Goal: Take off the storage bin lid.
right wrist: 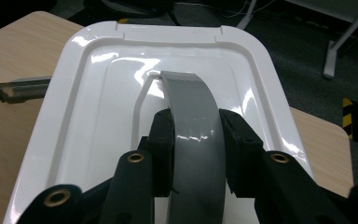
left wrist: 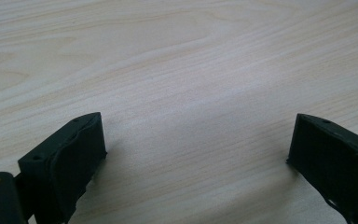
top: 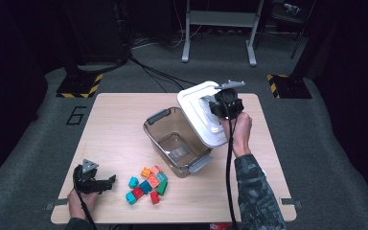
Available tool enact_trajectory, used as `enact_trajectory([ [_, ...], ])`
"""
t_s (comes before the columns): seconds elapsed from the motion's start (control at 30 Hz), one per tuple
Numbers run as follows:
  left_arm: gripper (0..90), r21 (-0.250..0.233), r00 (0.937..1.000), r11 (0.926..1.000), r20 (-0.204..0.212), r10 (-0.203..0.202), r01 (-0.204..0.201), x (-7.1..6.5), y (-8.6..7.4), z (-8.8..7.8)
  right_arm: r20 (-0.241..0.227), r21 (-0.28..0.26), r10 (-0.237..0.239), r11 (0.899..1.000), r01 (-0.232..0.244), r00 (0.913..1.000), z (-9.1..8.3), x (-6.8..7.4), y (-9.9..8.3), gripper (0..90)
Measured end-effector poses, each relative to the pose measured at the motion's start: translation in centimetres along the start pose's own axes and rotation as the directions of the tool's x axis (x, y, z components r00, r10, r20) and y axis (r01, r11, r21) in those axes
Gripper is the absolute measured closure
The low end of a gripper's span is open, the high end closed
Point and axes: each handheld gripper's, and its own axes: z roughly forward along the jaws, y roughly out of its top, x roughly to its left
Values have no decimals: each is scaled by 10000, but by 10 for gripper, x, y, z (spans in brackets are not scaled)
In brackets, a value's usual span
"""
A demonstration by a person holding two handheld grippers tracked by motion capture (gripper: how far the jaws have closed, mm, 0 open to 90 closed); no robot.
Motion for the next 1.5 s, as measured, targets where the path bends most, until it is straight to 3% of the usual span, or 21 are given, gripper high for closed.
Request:
enact_trajectory([
  [0.3,36,9,10000,10000,-4,11,-11,0,0,0,649,62,512,9986,-517,9966,0,-34,-12,673],
  [0.5,36,13,10000,10000,-8,6,-6,0,0,0,1051,154,1109,9935,-1131,9883,5,-54,-23,673],
  [0.6,36,10,10000,10000,-9,6,-6,0,0,0,1171,297,1114,9928,-1157,9869,8,-63,-30,673],
  [0.77,36,32,10000,10000,-14,10,-10,0,0,0,1382,453,1541,9858,-1617,9783,18,-75,-43,673],
  [1.03,36,13,10000,10000,-9,2,-2,0,0,0,1660,738,2007,9738,-2151,9655,35,-86,-61,673],
  [1.3,36,11,10000,10000,-10,2,-2,0,0,0,1979,1023,2164,9654,-2397,9560,53,-87,-73,673],
  [1.5,36,34,10000,10000,-17,6,-6,0,0,0,2013,1186,2569,9515,-2839,9452,67,-85,-78,673],
])
